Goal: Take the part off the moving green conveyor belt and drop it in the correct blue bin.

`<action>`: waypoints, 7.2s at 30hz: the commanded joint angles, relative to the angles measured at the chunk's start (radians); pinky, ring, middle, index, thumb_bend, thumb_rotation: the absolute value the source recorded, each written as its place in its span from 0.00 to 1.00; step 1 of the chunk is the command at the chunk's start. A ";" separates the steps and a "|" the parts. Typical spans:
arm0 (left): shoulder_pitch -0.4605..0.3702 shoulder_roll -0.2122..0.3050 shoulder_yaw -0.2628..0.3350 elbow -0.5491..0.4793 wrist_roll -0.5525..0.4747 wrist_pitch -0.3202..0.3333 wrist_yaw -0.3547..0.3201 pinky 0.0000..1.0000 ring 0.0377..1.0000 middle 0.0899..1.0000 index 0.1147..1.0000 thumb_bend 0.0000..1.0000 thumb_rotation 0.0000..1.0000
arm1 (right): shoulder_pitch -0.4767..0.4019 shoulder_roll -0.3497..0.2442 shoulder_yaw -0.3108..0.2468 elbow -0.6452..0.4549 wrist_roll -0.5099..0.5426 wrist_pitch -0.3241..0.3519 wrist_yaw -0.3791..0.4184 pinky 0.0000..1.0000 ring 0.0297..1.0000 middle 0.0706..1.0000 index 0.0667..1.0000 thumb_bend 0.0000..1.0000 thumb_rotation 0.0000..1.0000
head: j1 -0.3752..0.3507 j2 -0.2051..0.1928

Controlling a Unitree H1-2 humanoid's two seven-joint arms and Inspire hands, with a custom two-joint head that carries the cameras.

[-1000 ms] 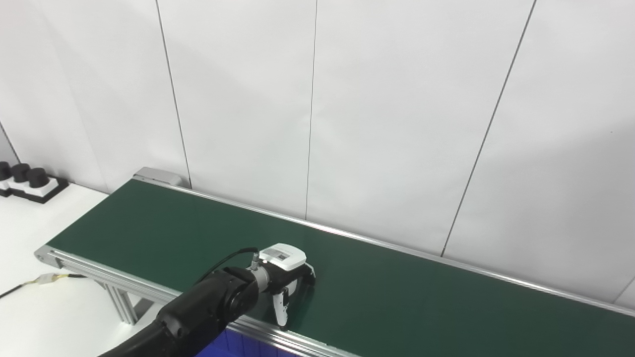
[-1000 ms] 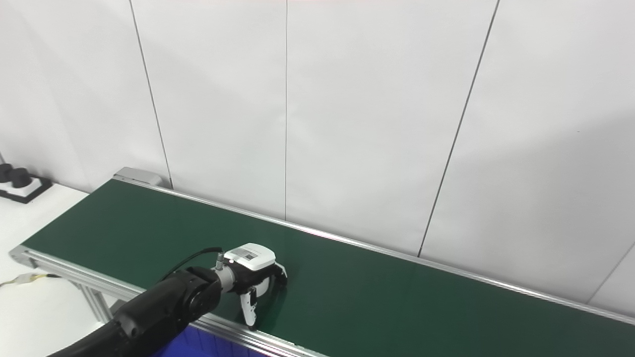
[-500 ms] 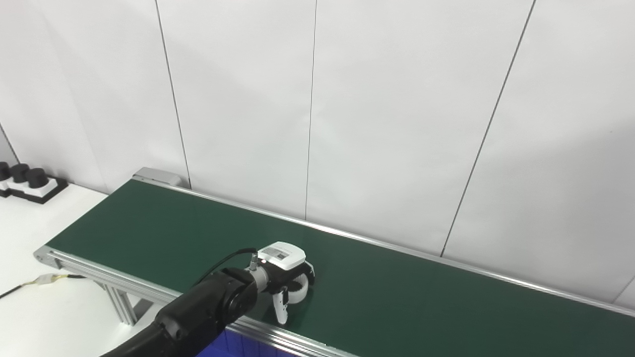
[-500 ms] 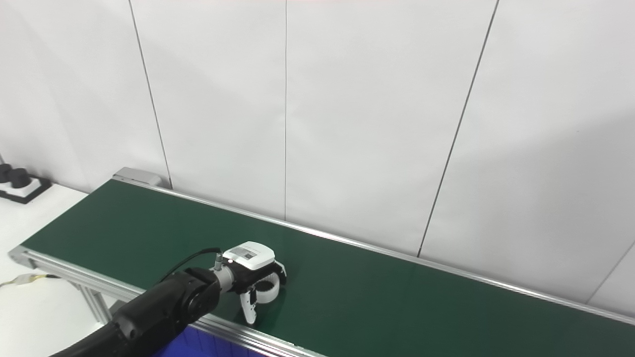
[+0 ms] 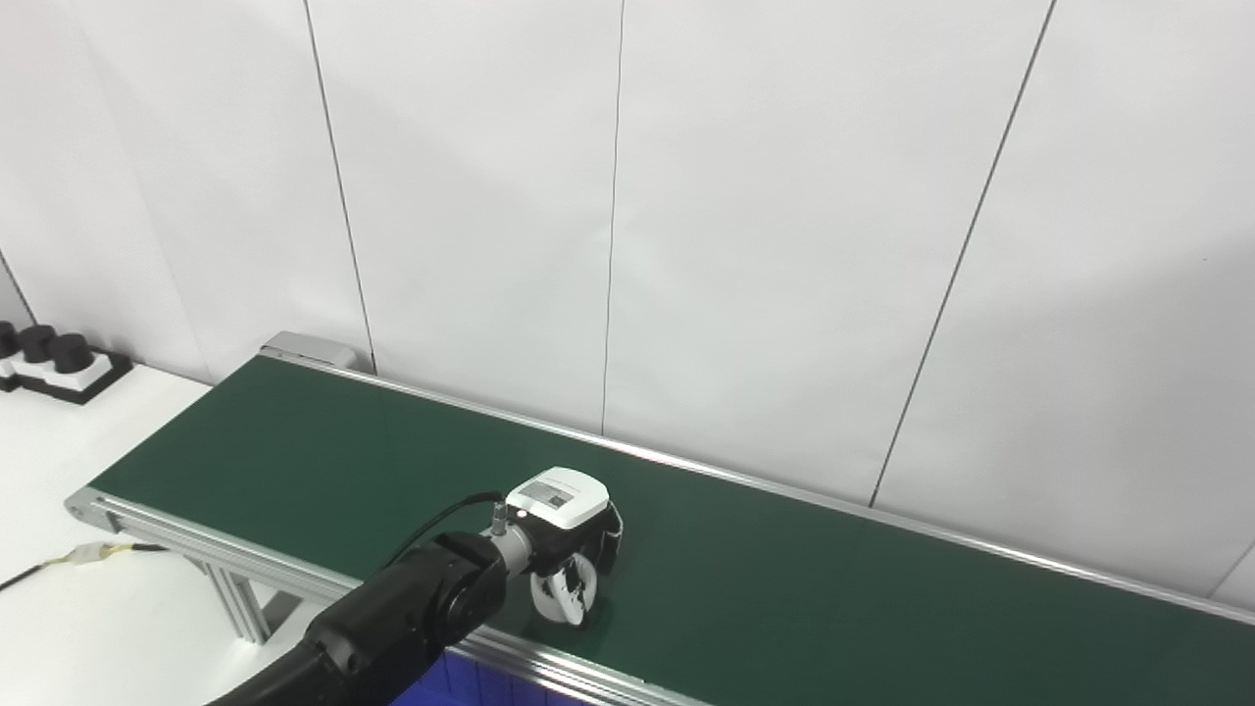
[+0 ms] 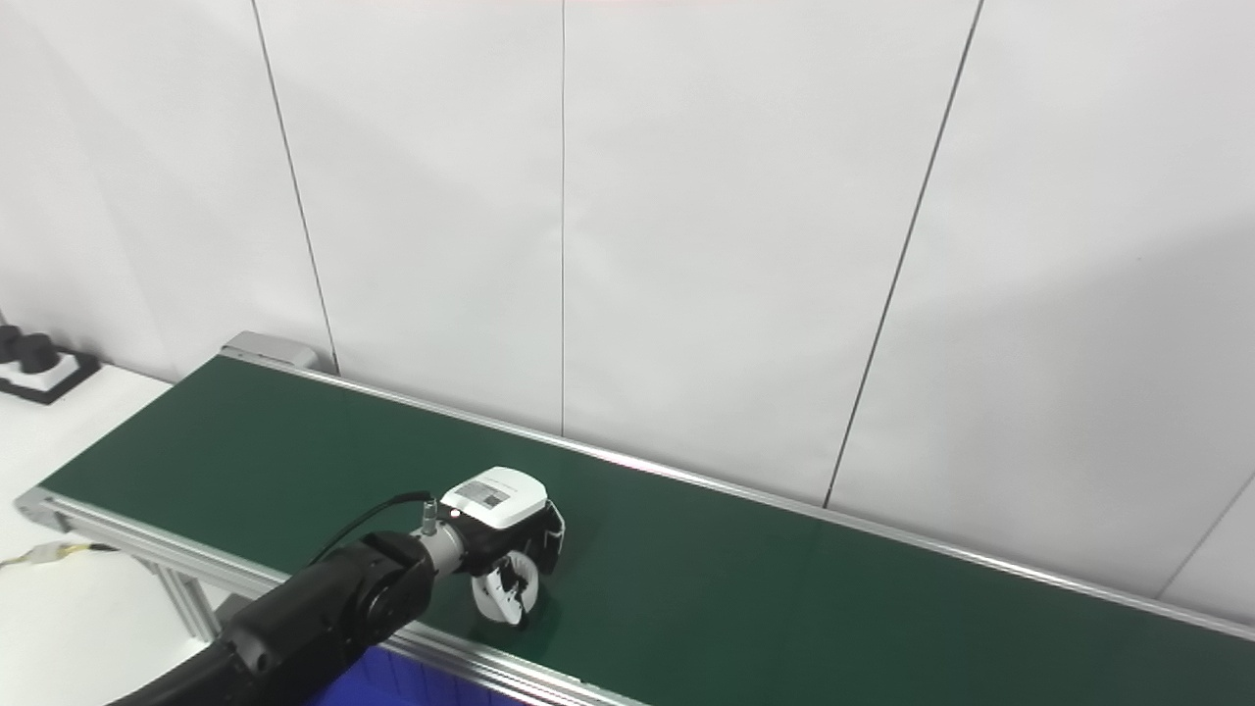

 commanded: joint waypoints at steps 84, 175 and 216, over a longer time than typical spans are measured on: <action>0.585 -0.227 0.323 -0.882 -0.212 0.154 -0.157 0.37 0.43 0.47 0.44 0.48 0.00 | 0.008 -0.039 -0.041 -0.251 0.107 0.187 0.015 0.68 0.75 0.79 0.89 0.56 0.69 | -0.028 0.354; 0.623 -0.434 0.223 -0.304 -0.913 -0.252 -0.067 0.76 0.77 0.82 0.84 0.72 0.83 | 0.027 0.059 0.053 -0.084 -0.098 0.051 -0.063 0.64 0.73 0.78 0.86 0.61 0.72 | -0.499 0.066; 0.593 -0.427 0.273 -0.219 -0.920 -0.303 -0.071 0.79 0.80 0.82 0.82 0.65 0.77 | -0.013 0.098 0.090 0.065 -0.152 -0.040 -0.136 0.65 0.73 0.78 0.86 0.60 0.72 | -0.637 -0.020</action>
